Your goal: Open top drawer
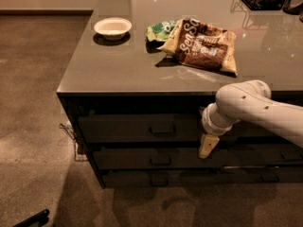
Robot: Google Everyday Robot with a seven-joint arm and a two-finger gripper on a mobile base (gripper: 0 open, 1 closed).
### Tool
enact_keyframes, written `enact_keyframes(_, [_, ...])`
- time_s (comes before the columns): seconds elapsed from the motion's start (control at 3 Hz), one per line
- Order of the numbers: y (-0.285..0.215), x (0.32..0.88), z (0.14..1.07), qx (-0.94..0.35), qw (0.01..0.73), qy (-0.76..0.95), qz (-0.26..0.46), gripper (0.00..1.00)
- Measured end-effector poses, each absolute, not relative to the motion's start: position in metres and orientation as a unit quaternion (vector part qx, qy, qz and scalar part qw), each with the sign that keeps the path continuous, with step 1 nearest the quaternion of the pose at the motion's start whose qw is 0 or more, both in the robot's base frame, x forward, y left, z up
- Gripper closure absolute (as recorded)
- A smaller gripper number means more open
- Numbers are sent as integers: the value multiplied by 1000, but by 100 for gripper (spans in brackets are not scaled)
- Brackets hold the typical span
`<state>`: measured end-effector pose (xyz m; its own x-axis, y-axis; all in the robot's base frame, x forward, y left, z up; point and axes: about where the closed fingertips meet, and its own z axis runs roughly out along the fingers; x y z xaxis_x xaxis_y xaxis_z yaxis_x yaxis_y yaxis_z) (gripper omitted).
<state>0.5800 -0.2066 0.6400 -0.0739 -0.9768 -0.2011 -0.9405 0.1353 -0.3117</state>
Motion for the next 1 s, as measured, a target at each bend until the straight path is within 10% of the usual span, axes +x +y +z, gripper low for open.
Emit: enact_keyframes(1.0, [-210,584,628,-650,162,742,-34,73])
